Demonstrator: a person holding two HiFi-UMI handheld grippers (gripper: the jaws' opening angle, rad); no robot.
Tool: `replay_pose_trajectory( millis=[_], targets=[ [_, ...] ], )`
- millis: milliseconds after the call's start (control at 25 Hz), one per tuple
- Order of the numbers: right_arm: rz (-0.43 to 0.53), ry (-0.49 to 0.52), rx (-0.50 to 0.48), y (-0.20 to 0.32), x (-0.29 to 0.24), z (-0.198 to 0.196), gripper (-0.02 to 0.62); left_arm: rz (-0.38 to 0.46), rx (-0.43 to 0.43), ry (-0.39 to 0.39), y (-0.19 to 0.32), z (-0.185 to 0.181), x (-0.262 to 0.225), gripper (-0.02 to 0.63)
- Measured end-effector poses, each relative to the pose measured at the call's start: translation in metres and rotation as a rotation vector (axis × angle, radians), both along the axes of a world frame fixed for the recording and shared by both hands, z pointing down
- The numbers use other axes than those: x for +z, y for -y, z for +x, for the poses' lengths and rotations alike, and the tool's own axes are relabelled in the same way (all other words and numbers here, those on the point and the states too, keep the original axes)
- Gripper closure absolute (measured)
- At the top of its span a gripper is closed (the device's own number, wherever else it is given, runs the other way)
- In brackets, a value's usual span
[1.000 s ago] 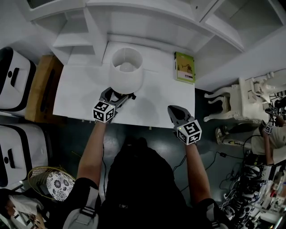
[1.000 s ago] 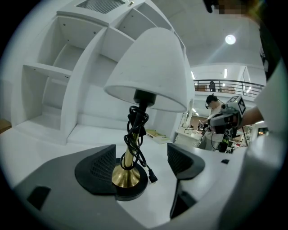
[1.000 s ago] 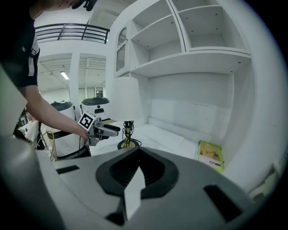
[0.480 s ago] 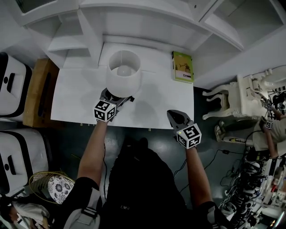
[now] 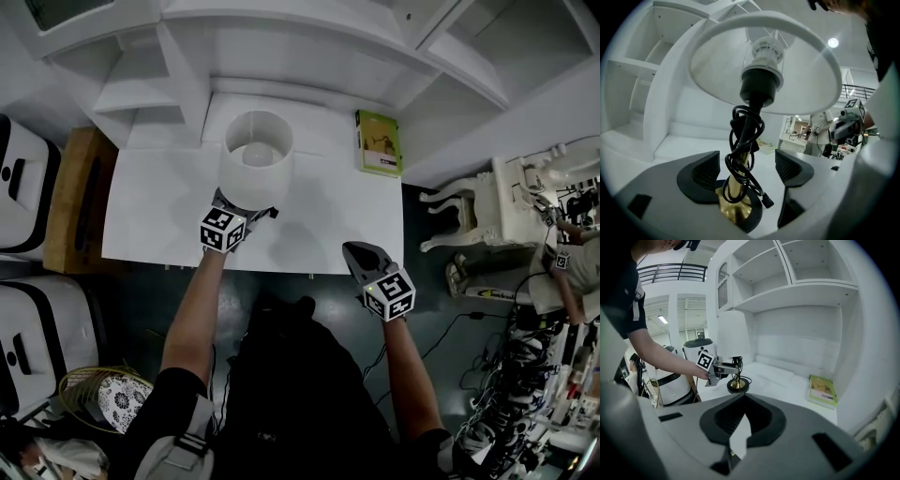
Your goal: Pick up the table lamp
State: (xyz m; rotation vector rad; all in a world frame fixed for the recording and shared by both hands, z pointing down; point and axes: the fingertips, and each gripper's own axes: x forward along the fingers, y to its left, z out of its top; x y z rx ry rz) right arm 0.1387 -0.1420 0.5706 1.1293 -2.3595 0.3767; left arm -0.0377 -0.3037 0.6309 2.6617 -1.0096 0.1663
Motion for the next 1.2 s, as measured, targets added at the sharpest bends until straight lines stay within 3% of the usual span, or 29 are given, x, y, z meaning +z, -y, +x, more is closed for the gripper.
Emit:
replay_pose_trajectory(
  millis=[680, 760, 880, 1200],
  targets=[
    [-0.030, -0.016, 0.039, -0.010, 0.008, 0.017, 0.588, 0.053, 0.030, -0.005, 0.016, 0.024, 0.000, 0.255],
    [-0.034, -0.019, 0.042, -0.011, 0.011, 0.021, 0.588, 0.055, 0.005, -0.004, 0.019, 0.023, 0.001, 0.288],
    [-0.042, -0.022, 0.048, -0.013, 0.013, 0.026, 0.588, 0.061, -0.034, 0.000, 0.024, 0.018, -0.002, 0.408],
    [-0.055, -0.021, 0.060, -0.016, 0.018, 0.030, 0.588, 0.069, -0.050, 0.010, 0.027, 0.014, -0.003, 0.460]
  ],
)
